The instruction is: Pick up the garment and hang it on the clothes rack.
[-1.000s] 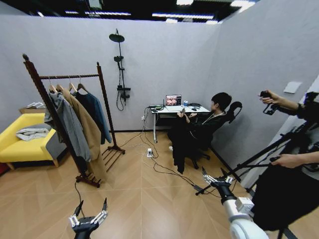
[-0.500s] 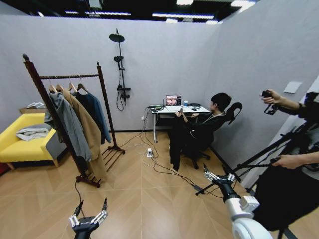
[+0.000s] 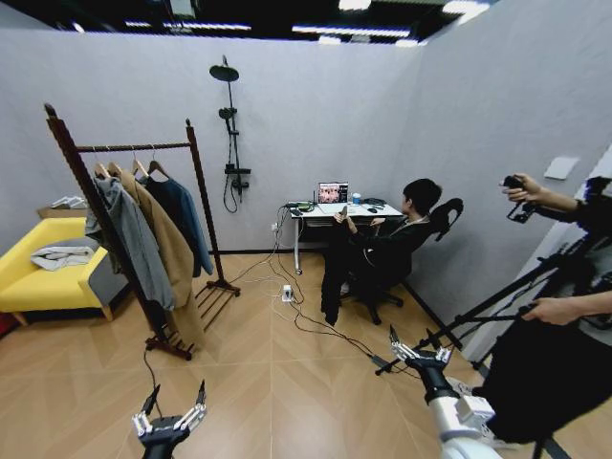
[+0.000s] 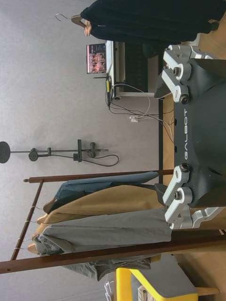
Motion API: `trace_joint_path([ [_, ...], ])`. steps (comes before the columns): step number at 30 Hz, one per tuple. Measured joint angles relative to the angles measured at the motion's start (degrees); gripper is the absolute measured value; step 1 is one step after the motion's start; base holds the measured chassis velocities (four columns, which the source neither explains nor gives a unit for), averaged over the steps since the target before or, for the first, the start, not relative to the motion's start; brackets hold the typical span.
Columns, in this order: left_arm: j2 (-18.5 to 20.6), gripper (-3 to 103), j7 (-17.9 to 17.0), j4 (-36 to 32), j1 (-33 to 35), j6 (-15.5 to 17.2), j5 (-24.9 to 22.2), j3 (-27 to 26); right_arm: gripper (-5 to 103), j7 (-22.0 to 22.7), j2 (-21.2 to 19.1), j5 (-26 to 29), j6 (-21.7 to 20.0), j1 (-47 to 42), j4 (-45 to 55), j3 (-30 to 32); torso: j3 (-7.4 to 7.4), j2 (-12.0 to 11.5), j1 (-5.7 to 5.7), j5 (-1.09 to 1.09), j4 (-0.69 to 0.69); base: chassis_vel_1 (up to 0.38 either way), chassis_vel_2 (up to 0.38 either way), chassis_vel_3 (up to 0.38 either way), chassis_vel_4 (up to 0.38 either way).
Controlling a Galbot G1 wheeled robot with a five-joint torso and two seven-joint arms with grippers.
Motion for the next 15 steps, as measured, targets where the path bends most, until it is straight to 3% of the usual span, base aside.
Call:
trace_joint_path([
  [15,0.00,100,0.00,0.00,0.00,0.00,0.00,0.00,100,0.06,0.24,4.16,-4.94,0.46,0.51,-1.06,0.00,0.00,0.00,0.01,-0.01,0.000,0.000,0.000,0.000],
])
